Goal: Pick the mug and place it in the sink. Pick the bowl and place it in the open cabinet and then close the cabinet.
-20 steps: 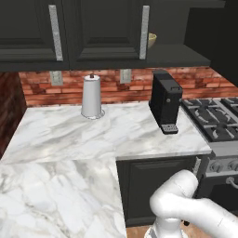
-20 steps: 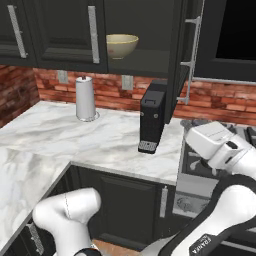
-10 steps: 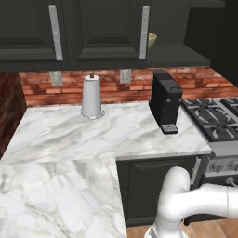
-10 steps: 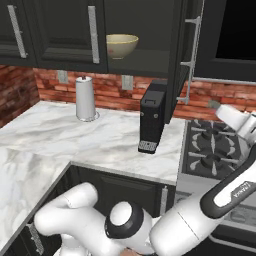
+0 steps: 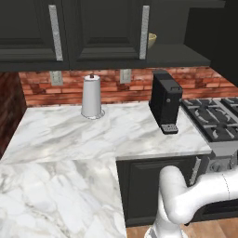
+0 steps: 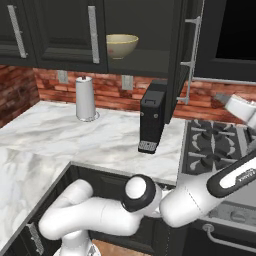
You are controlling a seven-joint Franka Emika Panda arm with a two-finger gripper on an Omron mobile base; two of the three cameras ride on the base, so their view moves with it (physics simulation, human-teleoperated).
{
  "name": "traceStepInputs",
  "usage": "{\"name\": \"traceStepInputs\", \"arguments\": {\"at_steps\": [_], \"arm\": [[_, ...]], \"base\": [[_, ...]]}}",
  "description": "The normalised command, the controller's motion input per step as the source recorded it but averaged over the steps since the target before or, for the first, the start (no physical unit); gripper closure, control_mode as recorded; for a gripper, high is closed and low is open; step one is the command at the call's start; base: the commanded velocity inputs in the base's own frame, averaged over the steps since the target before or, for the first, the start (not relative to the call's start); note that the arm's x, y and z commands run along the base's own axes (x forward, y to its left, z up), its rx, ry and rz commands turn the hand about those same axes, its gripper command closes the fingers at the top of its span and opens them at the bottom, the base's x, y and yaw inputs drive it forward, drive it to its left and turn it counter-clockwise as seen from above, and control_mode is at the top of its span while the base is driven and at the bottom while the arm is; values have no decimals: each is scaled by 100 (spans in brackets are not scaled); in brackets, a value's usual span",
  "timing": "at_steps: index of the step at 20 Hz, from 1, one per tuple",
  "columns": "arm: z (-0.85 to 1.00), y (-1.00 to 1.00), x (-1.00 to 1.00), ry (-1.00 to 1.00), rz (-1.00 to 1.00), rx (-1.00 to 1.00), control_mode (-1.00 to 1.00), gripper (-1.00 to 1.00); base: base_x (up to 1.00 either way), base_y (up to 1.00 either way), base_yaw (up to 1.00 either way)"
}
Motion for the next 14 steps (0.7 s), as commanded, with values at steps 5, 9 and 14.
{"name": "traceStepInputs", "arguments": {"at_steps": [5, 9, 14], "arm": [[26, 0, -32, -39, 4, 0, -100, -100], [0, 13, 0, -33, 0, -16, -100, -100], [12, 22, 0, -14, 0, -16, -100, -100]], "base": [[0, 0, 0], [0, 0, 0], [0, 0, 0]]}}
